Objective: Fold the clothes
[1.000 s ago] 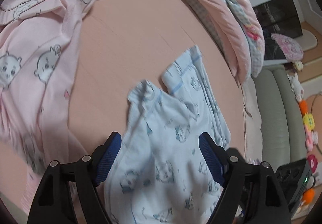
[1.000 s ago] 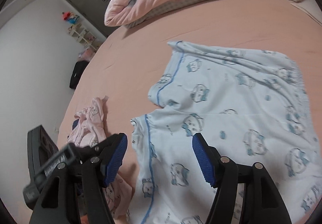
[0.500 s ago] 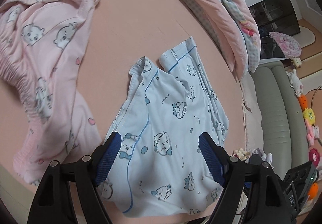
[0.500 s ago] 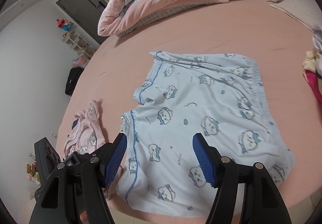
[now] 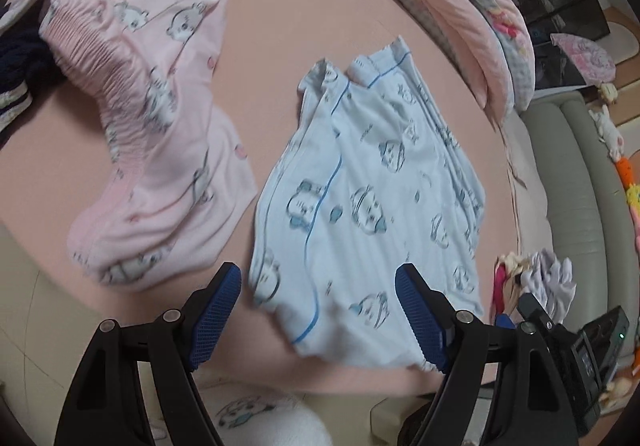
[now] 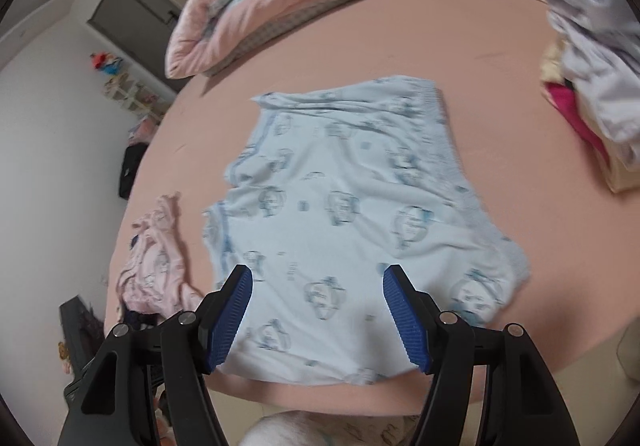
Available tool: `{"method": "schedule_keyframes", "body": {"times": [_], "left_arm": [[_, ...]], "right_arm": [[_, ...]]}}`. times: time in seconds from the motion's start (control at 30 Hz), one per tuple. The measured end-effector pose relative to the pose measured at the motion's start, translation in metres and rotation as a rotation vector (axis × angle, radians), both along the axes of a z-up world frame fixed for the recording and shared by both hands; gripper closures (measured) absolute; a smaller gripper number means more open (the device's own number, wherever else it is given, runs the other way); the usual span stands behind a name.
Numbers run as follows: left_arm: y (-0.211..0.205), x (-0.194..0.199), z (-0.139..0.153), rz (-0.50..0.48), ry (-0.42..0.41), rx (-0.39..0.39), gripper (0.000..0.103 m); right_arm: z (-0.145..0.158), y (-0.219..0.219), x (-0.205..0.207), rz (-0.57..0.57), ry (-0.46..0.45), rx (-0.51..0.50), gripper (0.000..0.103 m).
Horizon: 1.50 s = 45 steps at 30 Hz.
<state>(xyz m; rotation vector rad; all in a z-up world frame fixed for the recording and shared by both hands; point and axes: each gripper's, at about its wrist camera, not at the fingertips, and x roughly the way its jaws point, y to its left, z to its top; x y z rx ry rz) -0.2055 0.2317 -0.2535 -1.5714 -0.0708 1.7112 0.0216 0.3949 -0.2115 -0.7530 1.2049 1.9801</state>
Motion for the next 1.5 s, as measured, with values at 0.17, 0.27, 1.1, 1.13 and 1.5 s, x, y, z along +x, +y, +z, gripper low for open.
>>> {"method": "schedule_keyframes", "body": {"times": [0.17, 0.27, 1.1, 1.13, 1.5], "left_arm": [[-0.009, -0.003, -0.015, 0.036, -0.078, -0.033, 0.024], [-0.009, -0.003, -0.026, 0.043, -0.145, -0.048, 0.024], [-0.001, 0.008, -0.019, 0.091, -0.182, 0.135, 0.084], [-0.002, 0.009, -0.016, 0.092, -0.173, 0.152, 0.085], [-0.005, 0.007, -0.004, 0.108, -0.151, 0.239, 0.087]], "right_arm": [[-0.015, 0.005, 0.029, -0.064, -0.010, -0.046, 0.035], [-0.024, 0.008, 0.045, -0.100, 0.001, -0.086, 0.035], [-0.094, 0.012, 0.103, -0.285, 0.297, -0.239, 0.036], [-0.096, 0.012, 0.102, -0.287, 0.312, -0.231, 0.042], [-0.091, 0.013, 0.109, -0.359, 0.181, -0.187, 0.095]]}}
